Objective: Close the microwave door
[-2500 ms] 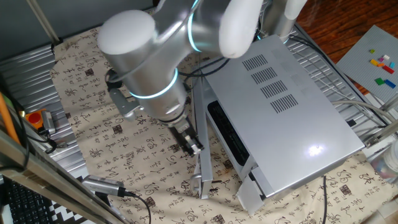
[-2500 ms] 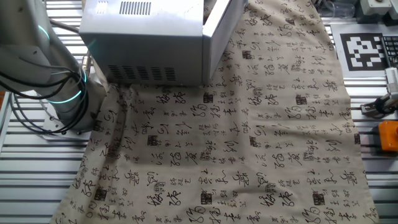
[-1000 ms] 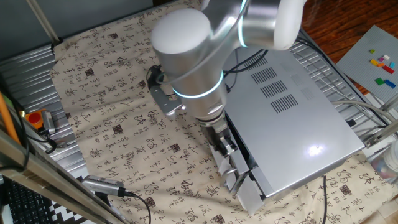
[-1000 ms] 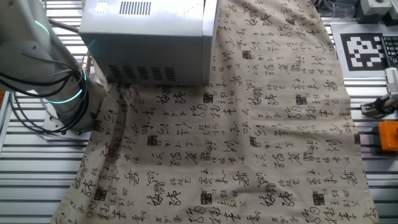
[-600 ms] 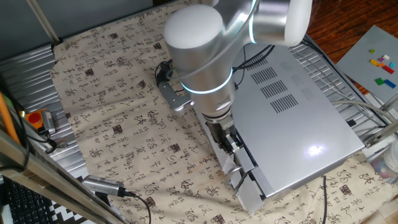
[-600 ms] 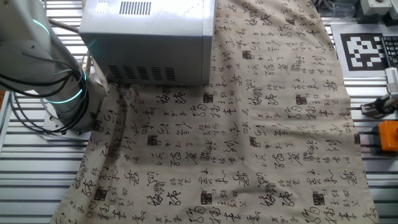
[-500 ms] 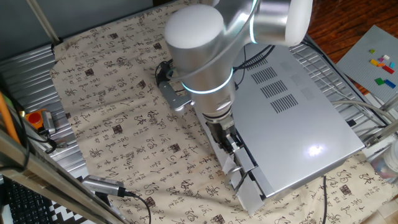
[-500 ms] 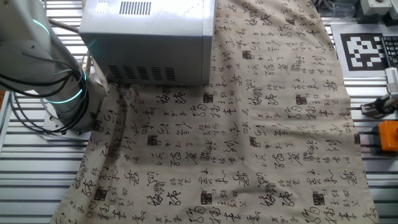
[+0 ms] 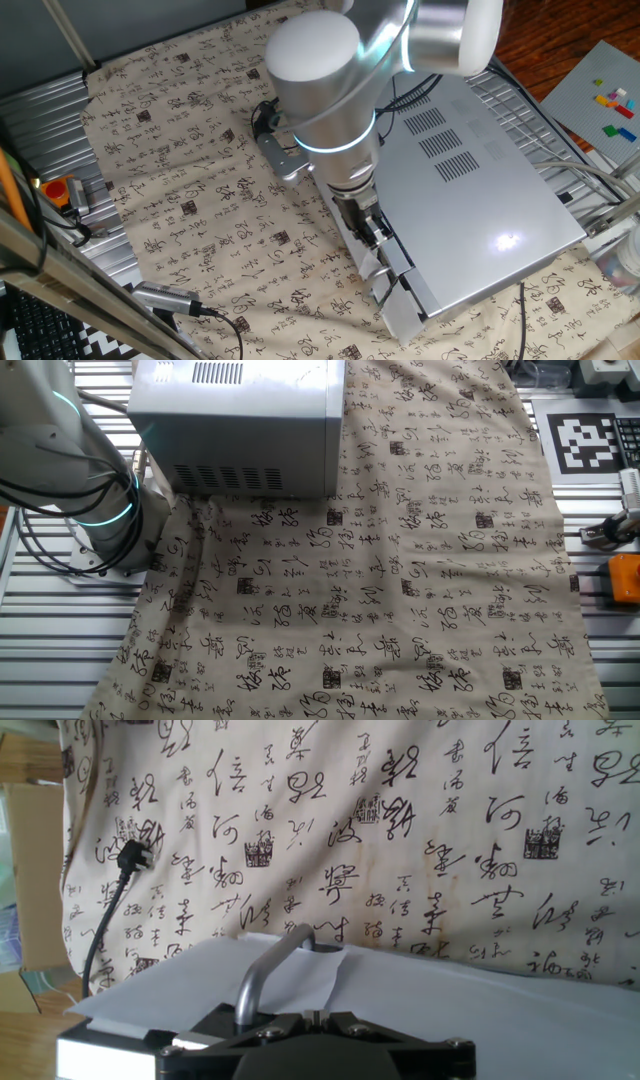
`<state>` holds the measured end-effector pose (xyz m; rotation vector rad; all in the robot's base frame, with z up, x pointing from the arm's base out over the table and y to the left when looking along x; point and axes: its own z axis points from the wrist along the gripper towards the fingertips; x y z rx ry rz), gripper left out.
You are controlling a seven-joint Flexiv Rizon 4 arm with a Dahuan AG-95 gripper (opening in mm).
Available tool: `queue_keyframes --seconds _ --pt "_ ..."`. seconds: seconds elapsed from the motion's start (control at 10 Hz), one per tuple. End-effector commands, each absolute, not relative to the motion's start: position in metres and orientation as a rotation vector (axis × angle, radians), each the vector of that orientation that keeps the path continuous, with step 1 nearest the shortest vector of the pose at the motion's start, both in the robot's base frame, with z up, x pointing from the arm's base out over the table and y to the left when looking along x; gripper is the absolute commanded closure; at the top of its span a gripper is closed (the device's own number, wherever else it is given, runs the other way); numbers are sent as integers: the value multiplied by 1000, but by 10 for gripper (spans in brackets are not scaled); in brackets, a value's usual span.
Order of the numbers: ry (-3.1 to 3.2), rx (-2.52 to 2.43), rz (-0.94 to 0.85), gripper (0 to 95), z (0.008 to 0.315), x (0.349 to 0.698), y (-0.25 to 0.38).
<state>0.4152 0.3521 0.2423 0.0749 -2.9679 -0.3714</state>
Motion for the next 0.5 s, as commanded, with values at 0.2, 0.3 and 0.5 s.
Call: queue_keyframes --seconds 0.2,0.3,0.5 --pt "-2947 67 -373 950 242 412 352" --pt "-2923 71 -367 950 241 411 352" --pt "-2938 83 -362 950 240 410 352"
